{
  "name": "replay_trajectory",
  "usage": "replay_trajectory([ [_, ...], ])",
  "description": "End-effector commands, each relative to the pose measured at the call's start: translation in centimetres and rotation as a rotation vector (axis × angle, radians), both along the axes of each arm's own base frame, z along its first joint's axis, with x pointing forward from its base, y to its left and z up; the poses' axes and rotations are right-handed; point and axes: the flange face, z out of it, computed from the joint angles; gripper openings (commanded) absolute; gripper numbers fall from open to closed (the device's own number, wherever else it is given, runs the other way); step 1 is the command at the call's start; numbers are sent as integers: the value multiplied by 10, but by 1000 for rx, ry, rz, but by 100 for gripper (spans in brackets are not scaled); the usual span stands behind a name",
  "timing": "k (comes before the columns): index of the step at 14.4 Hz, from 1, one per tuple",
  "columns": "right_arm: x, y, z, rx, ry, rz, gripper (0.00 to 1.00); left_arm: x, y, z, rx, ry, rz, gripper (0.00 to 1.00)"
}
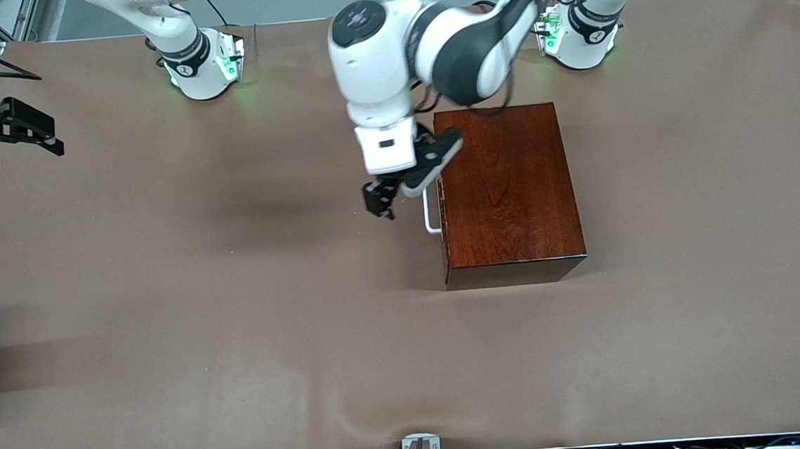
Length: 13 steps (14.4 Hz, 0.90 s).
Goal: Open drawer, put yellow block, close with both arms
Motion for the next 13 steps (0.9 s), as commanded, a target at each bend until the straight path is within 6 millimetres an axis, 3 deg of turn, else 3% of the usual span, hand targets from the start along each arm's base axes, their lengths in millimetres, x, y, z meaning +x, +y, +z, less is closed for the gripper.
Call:
replay_trajectory([
  [1, -1, -1, 3, -11, 1, 9, 100, 3, 43, 38, 46, 26, -82, 100],
  [3, -1, 0, 4, -11, -2, 12, 100, 1, 63, 54, 82, 63, -155, 100],
  [8, -1, -2, 2, -10, 1, 8, 100, 17, 149, 113, 94, 131, -290, 100],
  [13, -1, -3, 3, -11, 1, 6, 100, 22, 214, 148, 77, 189, -432, 100],
])
